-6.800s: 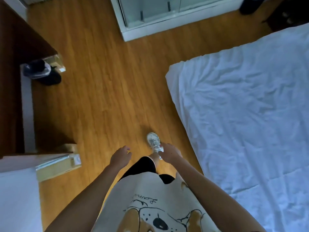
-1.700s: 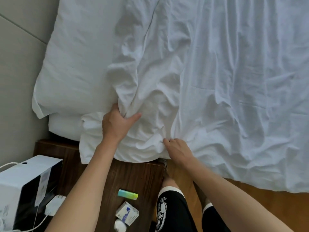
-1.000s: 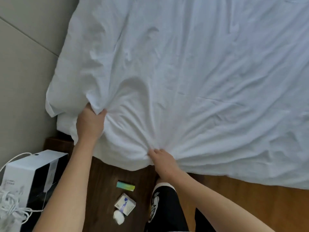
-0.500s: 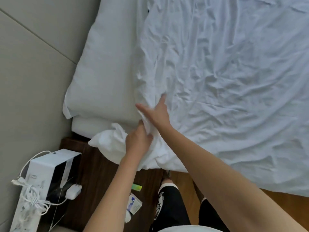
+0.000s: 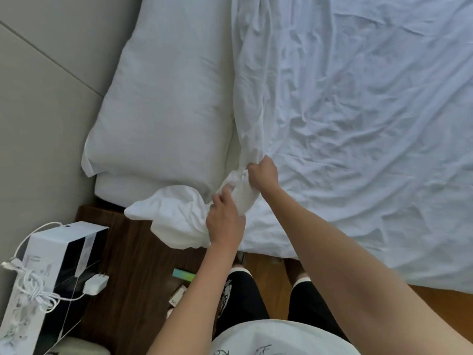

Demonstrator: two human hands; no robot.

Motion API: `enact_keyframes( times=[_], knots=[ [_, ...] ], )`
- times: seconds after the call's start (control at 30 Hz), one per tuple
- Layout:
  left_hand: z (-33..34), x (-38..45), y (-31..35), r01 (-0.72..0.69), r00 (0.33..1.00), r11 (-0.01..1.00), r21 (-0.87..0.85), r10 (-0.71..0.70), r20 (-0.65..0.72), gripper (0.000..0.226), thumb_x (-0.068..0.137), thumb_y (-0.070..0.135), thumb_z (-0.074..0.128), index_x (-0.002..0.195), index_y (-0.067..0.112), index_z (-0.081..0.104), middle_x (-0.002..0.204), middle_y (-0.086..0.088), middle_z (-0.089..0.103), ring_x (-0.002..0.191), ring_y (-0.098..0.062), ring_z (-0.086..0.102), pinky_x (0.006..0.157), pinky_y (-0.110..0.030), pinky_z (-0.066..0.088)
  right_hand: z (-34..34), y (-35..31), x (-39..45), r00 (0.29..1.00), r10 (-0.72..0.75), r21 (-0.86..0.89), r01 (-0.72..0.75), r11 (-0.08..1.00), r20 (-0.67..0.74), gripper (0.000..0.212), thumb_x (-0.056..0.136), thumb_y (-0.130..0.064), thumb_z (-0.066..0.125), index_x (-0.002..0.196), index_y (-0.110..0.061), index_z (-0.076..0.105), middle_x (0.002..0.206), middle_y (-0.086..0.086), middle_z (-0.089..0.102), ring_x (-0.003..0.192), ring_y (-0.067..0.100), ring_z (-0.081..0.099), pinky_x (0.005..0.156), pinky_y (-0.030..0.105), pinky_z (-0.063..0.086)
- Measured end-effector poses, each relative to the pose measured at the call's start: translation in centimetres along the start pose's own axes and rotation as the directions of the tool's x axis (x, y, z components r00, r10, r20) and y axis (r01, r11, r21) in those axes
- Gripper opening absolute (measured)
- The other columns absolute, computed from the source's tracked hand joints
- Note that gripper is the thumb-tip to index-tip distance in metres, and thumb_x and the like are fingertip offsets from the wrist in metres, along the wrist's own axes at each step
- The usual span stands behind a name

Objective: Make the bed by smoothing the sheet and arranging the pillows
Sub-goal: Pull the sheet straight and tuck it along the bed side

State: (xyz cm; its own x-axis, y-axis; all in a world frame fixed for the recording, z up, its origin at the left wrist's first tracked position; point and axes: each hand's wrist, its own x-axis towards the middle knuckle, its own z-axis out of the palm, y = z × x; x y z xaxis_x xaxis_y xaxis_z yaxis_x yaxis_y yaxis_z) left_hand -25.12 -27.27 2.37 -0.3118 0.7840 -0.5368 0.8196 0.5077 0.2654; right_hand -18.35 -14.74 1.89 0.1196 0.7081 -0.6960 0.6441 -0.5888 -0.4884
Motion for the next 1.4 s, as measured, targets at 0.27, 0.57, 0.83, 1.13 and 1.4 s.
enact_keyframes(
  times=[0.27, 0.57, 0.83, 1.13, 1.4],
  knots=[
    [0.0, -0.6, 1.4, -0.281, 0.951, 0.912, 0.300, 0.307, -0.044, 0.024, 0.074, 0.034, 0.064, 0.095, 0.024, 0.060, 0.084, 0.004, 0.067, 0.088, -0.022, 0.060, 0.100, -0.043, 0.035, -8.6, 3.4, -1.5, 1.000, 0.014, 0.083, -0.015, 0.996, 0.019, 0.033, 0.084, -0.010, 0.047, 0.115, -0.004, 0.058, 0.109, 0.013, 0.064, 0.100, 0.034, 0.059, 0.088, 0.043, 0.051],
    [5.4, -11.8, 16.9, -0.305, 0.944, 0.921, 0.241, 0.260, 0.200, 0.034, 0.091, 0.032, 0.050, 0.119, 0.012, 0.045, 0.092, -0.007, 0.065, 0.082, -0.028, 0.062, 0.060, -0.030, 0.033, -22.8, 12.1, -0.4, 0.989, -0.118, 0.058, 0.112, 0.992, 0.095, 0.031, 0.083, -0.010, 0.048, 0.112, -0.007, 0.059, 0.099, 0.006, 0.060, 0.095, 0.029, 0.056, 0.080, 0.036, 0.047],
    [13.1, -20.9, 36.6, -0.310, 0.948, 0.915, 0.257, 0.276, 0.161, 0.046, 0.096, 0.032, 0.049, 0.134, 0.011, 0.035, 0.102, -0.007, 0.065, 0.092, -0.026, 0.063, 0.071, -0.032, 0.042, -40.0, 23.5, 0.7, 0.991, -0.127, 0.014, 0.126, 0.992, 0.052, 0.030, 0.081, -0.010, 0.053, 0.109, -0.006, 0.062, 0.102, 0.011, 0.065, 0.095, 0.031, 0.058, 0.081, 0.035, 0.048],
    [22.0, -29.1, 44.7, -0.278, 0.960, 0.938, 0.208, 0.263, 0.099, 0.036, 0.094, 0.028, 0.050, 0.126, 0.012, 0.041, 0.100, -0.008, 0.066, 0.089, -0.028, 0.063, 0.066, -0.032, 0.038, -47.7, 35.9, -0.2, 0.994, -0.105, 0.083, 0.102, 0.991, 0.033, 0.041, 0.075, -0.012, 0.055, 0.115, -0.005, 0.062, 0.108, 0.014, 0.067, 0.101, 0.033, 0.062, 0.088, 0.042, 0.052],
    [28.8, -37.9, 53.0, -0.154, 0.988, 0.987, 0.049, 0.155, -0.017, 0.028, 0.091, 0.016, 0.050, 0.118, 0.010, 0.044, 0.093, -0.011, 0.063, 0.081, -0.032, 0.060, 0.061, -0.032, 0.036, -55.0, 45.1, -2.3, 0.987, -0.161, 0.072, 0.160, 0.984, 0.001, 0.053, 0.062, -0.020, 0.050, 0.111, -0.006, 0.065, 0.102, 0.013, 0.069, 0.096, 0.032, 0.064, 0.087, 0.042, 0.054]
  ],
)
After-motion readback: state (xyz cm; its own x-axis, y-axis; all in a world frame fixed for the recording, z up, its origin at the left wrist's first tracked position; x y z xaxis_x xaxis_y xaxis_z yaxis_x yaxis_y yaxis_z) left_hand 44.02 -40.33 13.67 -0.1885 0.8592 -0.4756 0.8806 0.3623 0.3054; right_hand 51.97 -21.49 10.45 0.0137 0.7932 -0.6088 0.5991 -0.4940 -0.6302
